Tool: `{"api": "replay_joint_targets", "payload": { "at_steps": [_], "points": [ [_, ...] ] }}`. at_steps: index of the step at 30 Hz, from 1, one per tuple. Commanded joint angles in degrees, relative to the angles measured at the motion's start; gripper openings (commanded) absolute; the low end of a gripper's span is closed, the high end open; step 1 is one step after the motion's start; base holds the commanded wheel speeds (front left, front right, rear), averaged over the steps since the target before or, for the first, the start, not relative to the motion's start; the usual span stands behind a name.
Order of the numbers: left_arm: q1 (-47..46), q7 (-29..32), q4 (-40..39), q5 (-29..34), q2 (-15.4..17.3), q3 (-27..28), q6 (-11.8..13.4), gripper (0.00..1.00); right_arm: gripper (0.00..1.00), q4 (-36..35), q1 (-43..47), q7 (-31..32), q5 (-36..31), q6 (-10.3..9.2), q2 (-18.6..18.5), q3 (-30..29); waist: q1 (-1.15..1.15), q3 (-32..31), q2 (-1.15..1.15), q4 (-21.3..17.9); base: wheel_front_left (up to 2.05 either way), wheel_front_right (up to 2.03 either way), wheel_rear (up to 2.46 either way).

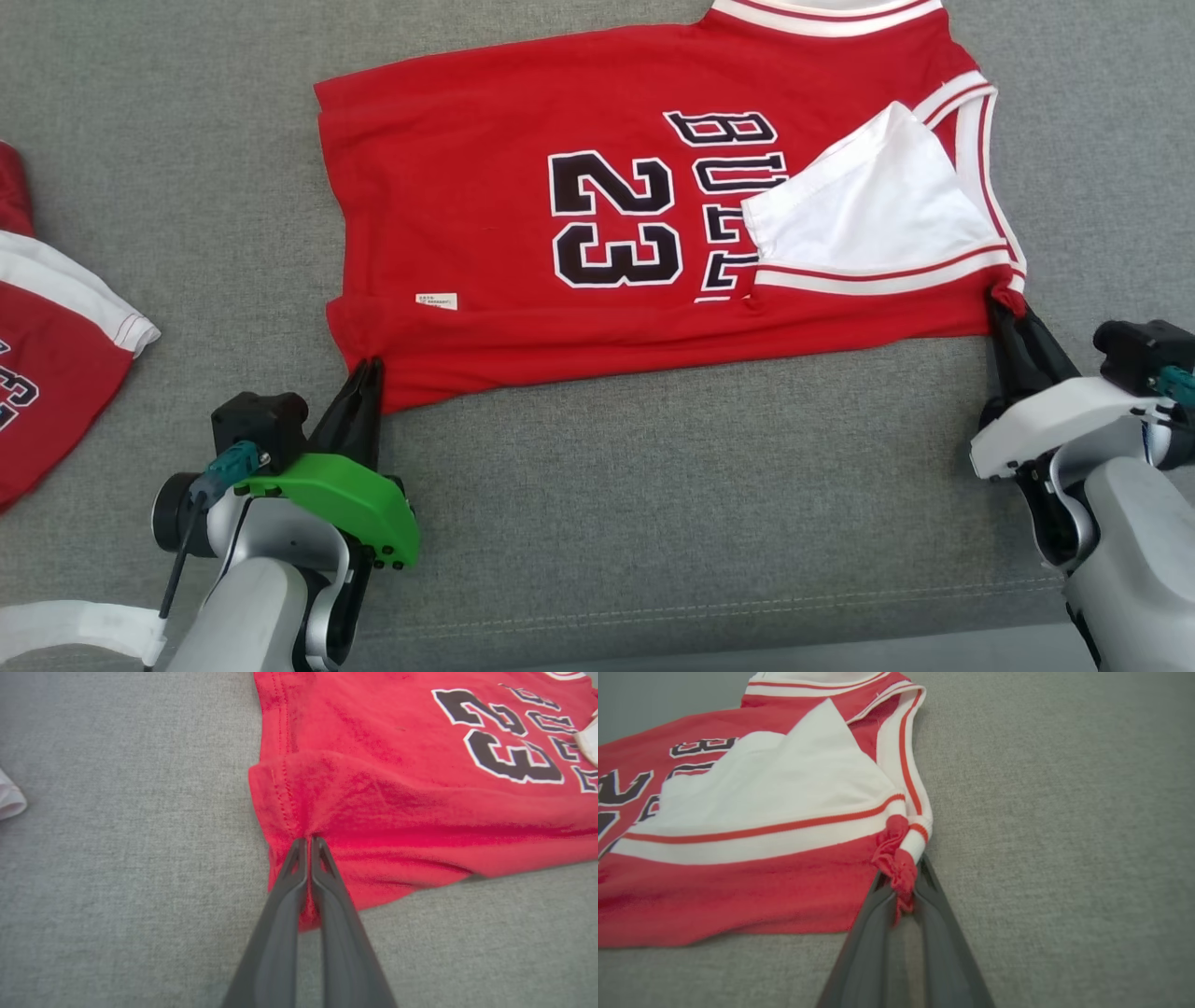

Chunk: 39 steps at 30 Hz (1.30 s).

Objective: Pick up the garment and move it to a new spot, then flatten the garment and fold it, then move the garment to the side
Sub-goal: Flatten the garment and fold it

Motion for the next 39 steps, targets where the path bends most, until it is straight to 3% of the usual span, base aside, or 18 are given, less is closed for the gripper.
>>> {"api": "replay_joint_targets", "payload": {
  "at_steps": [1,9,16,21,22,23,24,25,31,39],
  "points": [
    [0.44,-0.49,-0.96,0.3,0.68,0.29,-0.06,0.0,0.0,-0.02,2.03,0.1,0.83,-0.24,-0.73,-0.38,0.0,-0.15,0.0,0.13,0.0,0.0,0.0],
    [5.1,5.42,-9.3,-2.08,4.39,0.24,-0.67,0.0,0.0,-11.66,12.21,2.24,2.44,-0.2,-0.34,-3.71,0.0,-1.6,0.0,0.49,0.0,0.0,0.0],
    [11.63,10.9,-15.39,-5.03,7.27,1.54,1.2,0.0,0.0,-24.02,24.43,8.49,0.43,-0.2,4.24,-10.06,0.0,-3.0,0.0,-0.48,0.0,0.0,0.0],
    [14.23,11.98,-17.26,-6.3,7.56,2.1,2.32,0.0,0.0,-26.89,27.38,11.53,-0.18,-0.2,7.36,-12.15,0.0,-3.33,0.0,-0.95,0.0,0.0,0.0],
    [14.1,11.57,-17.19,-6.52,7.13,2.2,2.43,0.03,0.36,-27.07,27.52,12.0,-0.69,-0.2,7.58,-12.39,0.0,-3.35,0.0,-0.93,0.0,0.0,0.0],
    [13.85,11.57,-16.85,-6.78,6.77,2.04,2.29,0.37,1.0,-27.45,27.29,12.04,-0.92,-0.19,7.79,-12.57,0.0,-3.33,0.0,-0.9,0.0,0.0,0.0],
    [13.53,11.83,-16.47,-6.82,6.6,1.75,2.01,0.6,1.0,-27.64,27.02,12.34,-0.91,-0.18,8.17,-12.63,0.0,-3.33,0.0,-0.87,0.0,0.0,0.0],
    [12.88,11.29,-16.31,-6.75,6.33,1.84,1.97,1.0,1.0,-27.88,26.73,12.43,-1.16,-0.18,8.35,-12.6,0.0,-3.36,0.0,-0.88,0.0,0.0,0.0],
    [10.31,8.77,-14.77,-5.38,5.4,2.0,2.51,1.0,1.0,-29.68,23.84,10.76,-2.54,-0.17,7.93,-14.8,0.0,-3.45,0.0,-1.04,0.0,0.0,0.0],
    [5.73,-0.13,-14.44,-3.08,2.62,4.67,4.62,1.0,1.0,-29.8,16.01,7.92,-4.97,-0.17,6.82,-15.11,0.0,-4.22,0.0,-2.26,0.0,0.0,0.0]
  ]
}}
